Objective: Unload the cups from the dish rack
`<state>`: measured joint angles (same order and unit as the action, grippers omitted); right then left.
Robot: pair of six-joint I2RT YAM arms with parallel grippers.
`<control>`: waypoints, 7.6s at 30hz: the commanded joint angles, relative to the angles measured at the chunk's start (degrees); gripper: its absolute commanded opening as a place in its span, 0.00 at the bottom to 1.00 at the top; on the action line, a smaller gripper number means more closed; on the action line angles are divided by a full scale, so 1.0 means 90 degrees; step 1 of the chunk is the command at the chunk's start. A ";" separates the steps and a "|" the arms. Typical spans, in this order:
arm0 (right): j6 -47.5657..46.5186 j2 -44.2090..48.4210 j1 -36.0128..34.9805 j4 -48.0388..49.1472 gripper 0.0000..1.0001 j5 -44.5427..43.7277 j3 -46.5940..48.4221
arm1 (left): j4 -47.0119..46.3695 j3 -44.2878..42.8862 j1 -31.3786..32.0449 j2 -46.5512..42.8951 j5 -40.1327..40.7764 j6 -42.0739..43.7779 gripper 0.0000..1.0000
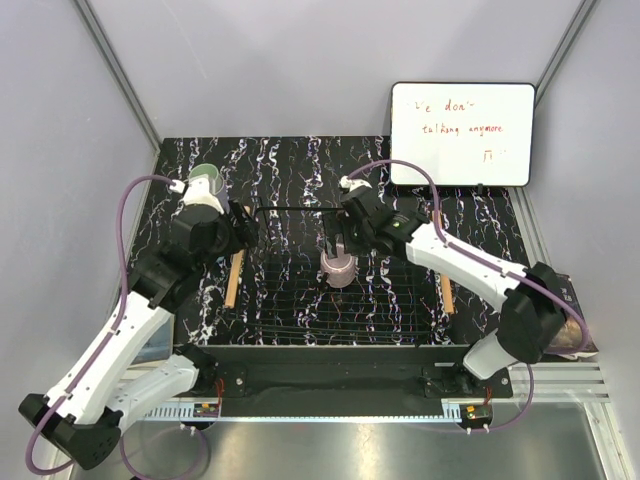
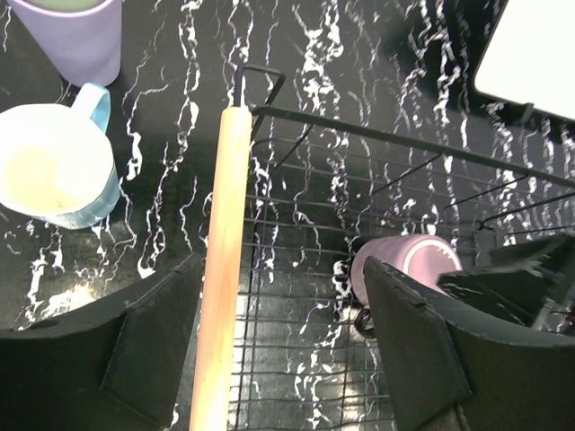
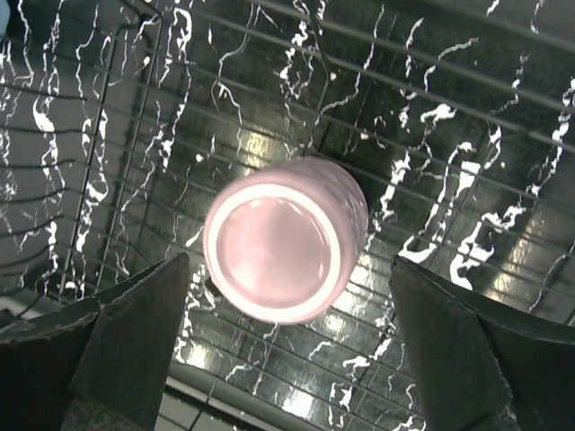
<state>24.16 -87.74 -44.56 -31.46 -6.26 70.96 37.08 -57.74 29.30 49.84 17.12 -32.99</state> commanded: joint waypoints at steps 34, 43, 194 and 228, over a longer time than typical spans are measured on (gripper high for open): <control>0.0167 -0.1813 -0.0381 -0.0127 1.00 0.0012 0.0202 | -0.1034 0.0731 0.0436 -0.0021 -0.0028 -0.0309 0.78; 0.0245 -0.1746 -0.0391 -0.0313 0.29 -0.0026 0.0124 | -0.1102 0.0858 0.0514 0.0028 0.0011 -0.0338 0.78; 0.1690 0.4446 0.2314 0.3691 1.00 0.3489 -0.3196 | 0.0226 -0.2520 -0.2737 0.2498 0.1017 0.0971 0.00; 0.1622 0.4964 0.2314 0.3662 1.00 0.3518 -0.3753 | -0.0360 -0.1622 -0.4535 0.4940 -0.0106 0.0238 0.00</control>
<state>39.46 -43.88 -23.88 0.51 25.08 37.30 38.20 -72.44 -11.09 94.76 15.68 -30.28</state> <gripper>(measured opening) 0.995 0.154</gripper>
